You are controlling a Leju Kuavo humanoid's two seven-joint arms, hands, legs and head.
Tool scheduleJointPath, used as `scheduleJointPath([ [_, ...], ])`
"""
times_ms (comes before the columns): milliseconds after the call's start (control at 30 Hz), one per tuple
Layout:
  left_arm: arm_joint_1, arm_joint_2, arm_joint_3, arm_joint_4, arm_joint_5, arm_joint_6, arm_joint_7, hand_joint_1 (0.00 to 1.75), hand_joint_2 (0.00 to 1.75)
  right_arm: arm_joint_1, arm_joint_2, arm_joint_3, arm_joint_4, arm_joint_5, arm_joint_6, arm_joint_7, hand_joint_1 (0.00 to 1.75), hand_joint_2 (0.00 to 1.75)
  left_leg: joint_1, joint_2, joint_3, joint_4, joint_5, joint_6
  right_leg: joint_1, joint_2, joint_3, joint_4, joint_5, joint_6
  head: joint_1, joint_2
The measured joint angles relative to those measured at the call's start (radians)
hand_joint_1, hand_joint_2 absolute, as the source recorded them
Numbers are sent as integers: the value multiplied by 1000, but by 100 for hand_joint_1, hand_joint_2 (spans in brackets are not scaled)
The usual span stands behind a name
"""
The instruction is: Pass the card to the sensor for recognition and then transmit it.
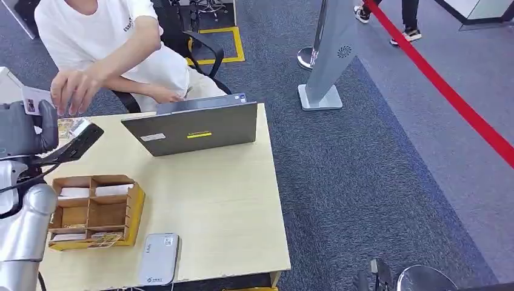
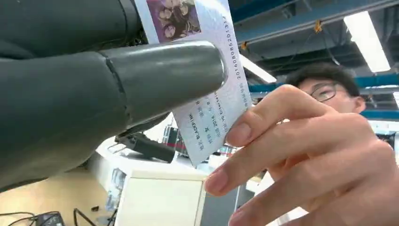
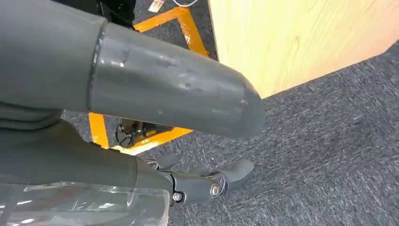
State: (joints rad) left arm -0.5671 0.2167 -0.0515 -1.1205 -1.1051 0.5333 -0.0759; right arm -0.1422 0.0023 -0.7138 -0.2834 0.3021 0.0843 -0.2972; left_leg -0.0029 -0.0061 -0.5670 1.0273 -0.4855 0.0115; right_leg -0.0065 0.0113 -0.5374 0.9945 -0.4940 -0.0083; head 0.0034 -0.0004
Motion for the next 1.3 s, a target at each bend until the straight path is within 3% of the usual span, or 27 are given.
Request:
scheduleJointPath([
  [400, 178, -44, -50, -368, -10, -43, 3, 175, 0, 22, 0, -28, 2, -14, 5, -23, 0, 0, 0, 0, -1, 0, 0, 0, 0, 0, -1, 0, 0, 0, 0, 0],
  [600, 259, -59, -92, -504, -17, -72, 1, 175, 0, 37, 0, -48, 2, -24, 15, -37, 0, 0, 0, 0, -1, 0, 0, 0, 0, 0, -1, 0, 0, 0, 0, 0],
  [967, 348, -68, -146, -626, -14, -95, -5, 175, 0, 57, 0, -76, 3, -35, 21, -53, 0, 0, 0, 0, -1, 0, 0, 0, 0, 0, -1, 0, 0, 0, 0, 0],
  [1300, 516, -72, -170, -676, -21, -108, -5, 175, 0, 87, 0, -116, 3, -51, 33, -77, 0, 0, 0, 0, -2, 0, -1, 0, 0, 0, -2, 0, -1, 0, 0, 0],
])
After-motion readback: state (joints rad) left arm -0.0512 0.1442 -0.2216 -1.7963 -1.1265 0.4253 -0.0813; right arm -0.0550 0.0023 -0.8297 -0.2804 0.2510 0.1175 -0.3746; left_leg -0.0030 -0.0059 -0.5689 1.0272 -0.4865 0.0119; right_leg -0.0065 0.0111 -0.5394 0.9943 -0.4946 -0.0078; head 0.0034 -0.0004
